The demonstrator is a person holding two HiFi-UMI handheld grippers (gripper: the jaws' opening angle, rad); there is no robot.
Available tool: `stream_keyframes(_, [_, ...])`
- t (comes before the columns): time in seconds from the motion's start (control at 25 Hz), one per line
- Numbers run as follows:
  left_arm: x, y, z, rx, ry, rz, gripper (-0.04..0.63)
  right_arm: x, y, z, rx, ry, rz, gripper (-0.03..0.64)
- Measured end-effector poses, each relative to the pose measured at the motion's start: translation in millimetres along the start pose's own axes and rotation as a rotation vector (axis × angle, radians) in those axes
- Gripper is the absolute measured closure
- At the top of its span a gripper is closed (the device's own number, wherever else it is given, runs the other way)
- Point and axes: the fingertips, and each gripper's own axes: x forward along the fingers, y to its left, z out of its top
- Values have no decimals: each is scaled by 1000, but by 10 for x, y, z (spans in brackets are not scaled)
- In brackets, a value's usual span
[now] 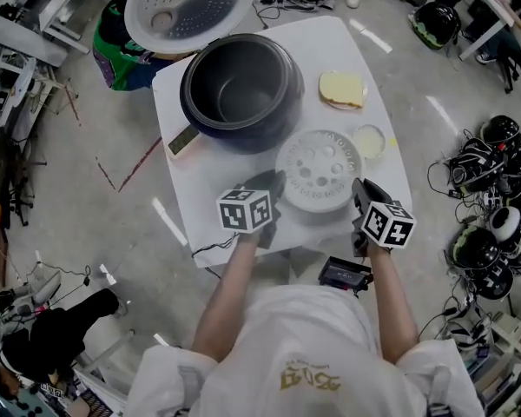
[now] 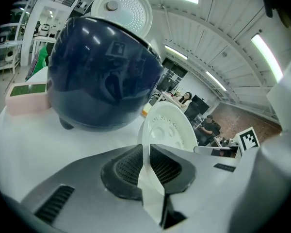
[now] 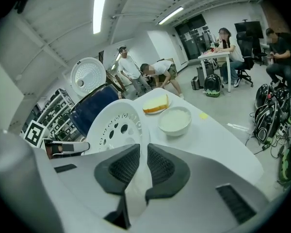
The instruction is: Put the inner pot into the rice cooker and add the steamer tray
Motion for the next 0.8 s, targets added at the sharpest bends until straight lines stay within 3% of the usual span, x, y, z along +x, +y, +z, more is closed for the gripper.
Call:
stream_keyframes(0.64, [-462, -535, 529, 99, -137, -33, 540, -382, 205, 538, 18, -116, 94, 561])
stream_keyframes(0.8, [-592, -596, 678, 95, -186, -29, 540, -455, 343, 736, 6, -143, 139, 563])
